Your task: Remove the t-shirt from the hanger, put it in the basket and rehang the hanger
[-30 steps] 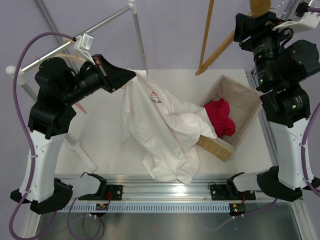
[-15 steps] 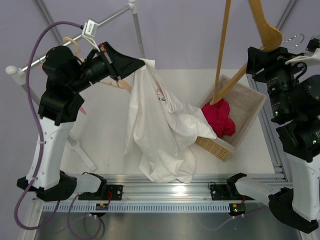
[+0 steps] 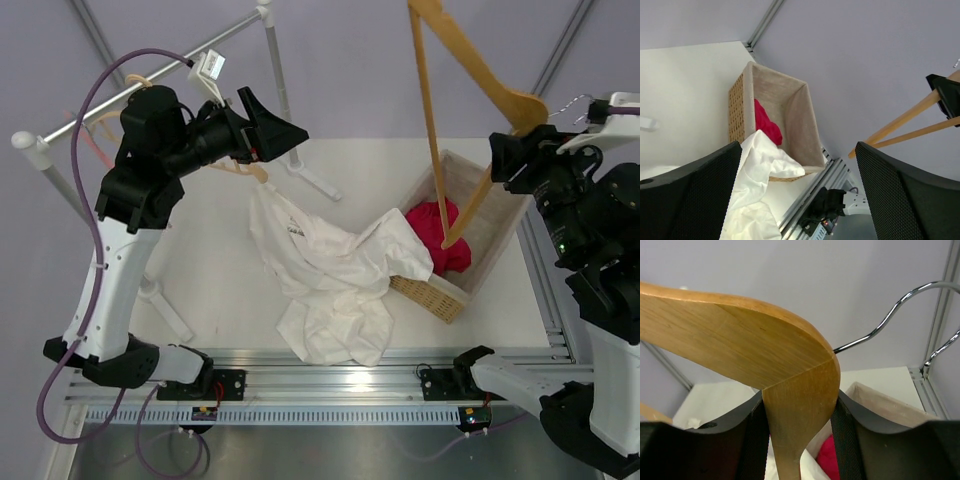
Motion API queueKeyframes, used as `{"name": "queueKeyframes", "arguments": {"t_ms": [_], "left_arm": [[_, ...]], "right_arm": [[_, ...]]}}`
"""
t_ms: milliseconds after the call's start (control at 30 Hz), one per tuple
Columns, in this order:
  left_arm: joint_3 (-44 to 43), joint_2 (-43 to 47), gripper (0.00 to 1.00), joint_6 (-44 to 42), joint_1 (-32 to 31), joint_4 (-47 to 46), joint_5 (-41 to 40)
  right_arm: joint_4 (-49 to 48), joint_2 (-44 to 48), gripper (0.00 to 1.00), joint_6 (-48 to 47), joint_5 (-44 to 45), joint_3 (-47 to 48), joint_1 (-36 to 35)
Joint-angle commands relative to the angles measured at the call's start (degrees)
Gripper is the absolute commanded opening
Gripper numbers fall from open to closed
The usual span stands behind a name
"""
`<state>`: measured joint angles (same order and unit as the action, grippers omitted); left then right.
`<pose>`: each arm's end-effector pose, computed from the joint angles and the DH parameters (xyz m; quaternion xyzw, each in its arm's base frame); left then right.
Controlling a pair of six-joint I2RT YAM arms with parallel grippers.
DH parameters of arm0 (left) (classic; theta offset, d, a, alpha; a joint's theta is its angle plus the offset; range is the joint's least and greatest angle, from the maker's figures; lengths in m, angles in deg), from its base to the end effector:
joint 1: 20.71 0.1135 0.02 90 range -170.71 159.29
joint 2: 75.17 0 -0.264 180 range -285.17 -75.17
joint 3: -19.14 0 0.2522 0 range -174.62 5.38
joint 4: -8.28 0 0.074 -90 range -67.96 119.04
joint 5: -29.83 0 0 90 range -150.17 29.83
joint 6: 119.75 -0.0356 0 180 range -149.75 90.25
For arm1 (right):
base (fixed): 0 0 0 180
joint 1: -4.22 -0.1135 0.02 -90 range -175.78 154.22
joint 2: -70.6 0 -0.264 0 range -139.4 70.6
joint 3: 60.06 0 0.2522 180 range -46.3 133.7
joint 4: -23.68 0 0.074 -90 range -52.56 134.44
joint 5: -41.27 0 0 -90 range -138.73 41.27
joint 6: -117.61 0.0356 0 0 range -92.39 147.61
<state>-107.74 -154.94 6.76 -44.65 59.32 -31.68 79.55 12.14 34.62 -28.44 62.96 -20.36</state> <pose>0.2214 -0.1169 0.5509 0.0894 0.7226 -0.4884 0.4810 0.0928 0.0289 0.5825 0.0341 0.6542 0.0928 0.7498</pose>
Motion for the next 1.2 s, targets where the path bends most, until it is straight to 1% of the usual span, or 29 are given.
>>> {"name": "queueKeyframes", "arguments": {"t_ms": [0, 33, 67, 167, 200, 233, 267, 300, 367, 400, 433, 500, 600, 633, 700, 733, 800, 833, 867, 900, 967, 1000, 1167], "left_arm": [[-0.7, 5.3, 0.99, -4.8, -0.2, 1.7, -0.8], [-0.2, 6.0, 0.99, -5.8, -0.2, 1.7, -0.1], [-0.1, 6.5, 0.99, -6.1, -0.2, 1.4, 0.8], [-0.3, 7.5, 0.99, -6.4, -0.2, -1.3, 5.9], [-0.8, 7.3, 0.99, -6.2, -0.2, -2.8, 8.1], [-1.6, 7.1, 0.99, -6.0, -0.2, -3.2, 8.5], [-3.2, 7.0, 0.99, -6.0, -0.2, -3.4, 8.3], [-3.9, 6.8, 0.99, -6.7, -0.2, -3.5, 7.3], [-5.4, 7.1, 0.99, -7.8, -0.3, -2.5, 4.1], [-6.0, 7.3, 0.99, -8.4, -0.2, -1.8, 3.1], [-6.2, 7.7, 0.99, -9.3, -0.2, -1.0, 1.9], [-6.4, 8.3, 0.99, -11.0, -0.2, 1.5, -0.3], [-6.9, 7.9, 0.99, -13.5, -0.2, 3.0, -0.7], [-7.9, 7.3, 0.99, -14.4, -0.2, 3.4, -0.7], [-10.6, 4.1, 0.99, -17.2, -0.2, 4.5, -0.3], [-13.4, 3.0, 0.99, -17.9, -0.2, 4.7, 0.7], [-16.1, -1.7, 0.99, -18.1, -0.2, 6.1, 5.1], [-18.5, -3.5, 0.99, -17.7, -0.2, 7.2, 6.6], [-19.1, -5.2, 0.99, -17.2, -0.2, 9.3, 7.8], [-19.0, -7.8, 0.98, -15.9, -0.2, 9.8, 10.0], [-17.6, -9.8, 0.96, -14.3, -0.2, 10.3, 13.2], [-17.6, -11.5, 0.95, -12.8, -0.6, 10.3, 16.6], [-18.1, -15.3, 0.95, -11.7, -2.2, 10.7, 23.5]], "right_arm": [[8.4, -2.4, 0.0, -3.4, -7.2, 1.7, 0.3], [9.8, -2.9, 0.0, -3.5, -12.2, 1.3, 0.3], [11.3, -2.8, 0.0, -3.1, -14.9, 0.7, 0.2], [10.6, -1.5, 0.0, -1.4, -21.9, -3.9, 0.2], [10.5, -1.3, 0.0, -0.8, -22.1, -5.5, 0.2], [10.8, -1.5, 0.0, -0.8, -22.1, -5.9, 0.2], [13.2, -2.9, 0.0, -0.9, -22.1, -5.6, 0.3], [17.0, -5.3, 0.0, -2.1, -22.5, -4.1, 0.2], [20.6, -7.3, 0.0, -3.2, -21.7, -3.3, 0.2], [22.0, -7.8, 0.0, -3.3, -20.6, -3.6, 0.2], [23.4, -8.1, 0.0, -3.3, -17.2, -4.3, 0.3], [22.8, -7.2, 0.0, -3.6, -16.8, -7.1, 0.2], [19.3, -4.6, 0.0, -5.9, -21.8, -10.5, 0.2], [18.4, -3.6, 0.0, -6.5, -24.6, -11.2, 0.2], [18.3, -3.9, 0.0, -6.7, -24.8, -11.9, 0.3], [19.5, -5.0, 0.0, -6.7, -25.1, -11.9, 0.3], [20.2, -5.9, 0.0, -8.7, -25.7, -12.7, 0.3], [19.5, -5.8, 0.0, -8.7, -25.8, -13.1, 0.2], [19.0, -5.5, 0.0, -8.6, -25.8, -14.0, 0.3], [18.4, -5.3, 0.0, -8.7, -25.9, -14.3, 0.2], [17.9, -5.2, 0.0, -9.5, -27.5, -14.6, 0.3], [18.1, -5.5, 0.0, -10.5, -28.0, -14.8, 0.3], [18.2, -8.5, 0.0, -11.9, -30.8, -14.1, 0.1]]}}
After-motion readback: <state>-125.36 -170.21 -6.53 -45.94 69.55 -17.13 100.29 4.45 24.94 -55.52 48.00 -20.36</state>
